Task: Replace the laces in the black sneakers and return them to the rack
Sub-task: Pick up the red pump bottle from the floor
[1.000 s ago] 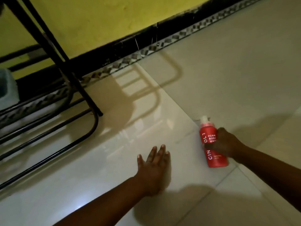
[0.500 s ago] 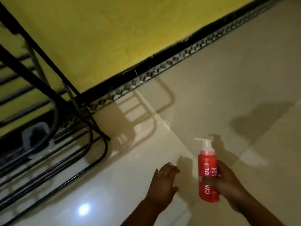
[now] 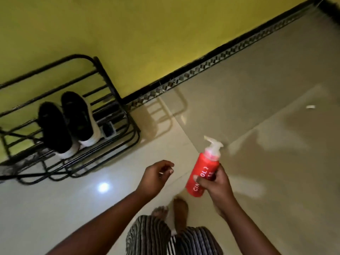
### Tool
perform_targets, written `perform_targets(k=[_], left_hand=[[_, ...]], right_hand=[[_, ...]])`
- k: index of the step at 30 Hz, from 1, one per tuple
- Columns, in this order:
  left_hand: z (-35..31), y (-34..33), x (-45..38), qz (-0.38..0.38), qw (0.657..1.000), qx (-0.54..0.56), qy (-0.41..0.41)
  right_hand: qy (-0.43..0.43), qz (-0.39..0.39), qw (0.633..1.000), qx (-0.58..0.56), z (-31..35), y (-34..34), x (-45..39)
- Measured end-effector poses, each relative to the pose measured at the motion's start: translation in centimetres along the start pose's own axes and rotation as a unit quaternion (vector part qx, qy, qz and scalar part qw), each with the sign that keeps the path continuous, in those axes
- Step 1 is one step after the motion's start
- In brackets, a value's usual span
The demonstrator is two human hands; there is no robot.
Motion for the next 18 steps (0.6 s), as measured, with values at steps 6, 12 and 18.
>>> perform_targets(k=[6,12,18], left_hand=[[-12.7,5.6,6.5,-0.123,0.992,0.009,0.013],[-18.0,7.5,9.4,-0.226,0.972,0.058,0.008],[-20.0,9.0,8.8,-0.285,0.954,0.095,-0.019]], right_hand=[[0.047,0.047,0.996,0.051,6.2,1.2,11.5],[0.085,0.096,0.989,0.073,9.6,1.8,16.7],[0.132,0.12,0.982,0.07,13.0,0.0,17.5]])
Point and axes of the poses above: each hand's wrist, its own x-axis away from the middle knuckle, its own y-axis out of the back of the hand, z = x × y, the point moved 4 cm from there along -x, towards the middle knuckle, and after that the axes turned 15 degrees about -y, right-handed, at the moved point
